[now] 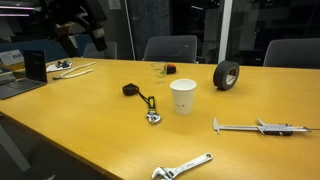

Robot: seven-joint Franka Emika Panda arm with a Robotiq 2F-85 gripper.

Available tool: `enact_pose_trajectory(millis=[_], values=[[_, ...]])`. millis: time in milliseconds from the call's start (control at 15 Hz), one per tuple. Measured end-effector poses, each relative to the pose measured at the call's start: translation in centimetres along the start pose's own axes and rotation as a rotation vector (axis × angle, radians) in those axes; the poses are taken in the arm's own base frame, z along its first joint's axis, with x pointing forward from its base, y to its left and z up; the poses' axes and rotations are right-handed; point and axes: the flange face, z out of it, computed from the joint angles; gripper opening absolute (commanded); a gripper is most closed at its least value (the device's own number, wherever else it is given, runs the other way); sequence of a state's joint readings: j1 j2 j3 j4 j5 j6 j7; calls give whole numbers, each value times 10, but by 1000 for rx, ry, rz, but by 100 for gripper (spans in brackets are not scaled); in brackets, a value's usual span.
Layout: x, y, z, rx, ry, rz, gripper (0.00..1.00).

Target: Move the black tape to the left

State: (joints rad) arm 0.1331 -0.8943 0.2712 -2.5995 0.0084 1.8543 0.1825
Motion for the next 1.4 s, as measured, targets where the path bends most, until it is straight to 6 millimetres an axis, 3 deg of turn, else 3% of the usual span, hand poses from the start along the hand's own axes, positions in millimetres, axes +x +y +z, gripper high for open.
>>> enact_pose_trajectory(millis=[867,1200,1400], values=[[0,0,-4,1,10,1,100],[-1,1,3,-1,-6,2,100],[3,10,4,9,-3,23,100]])
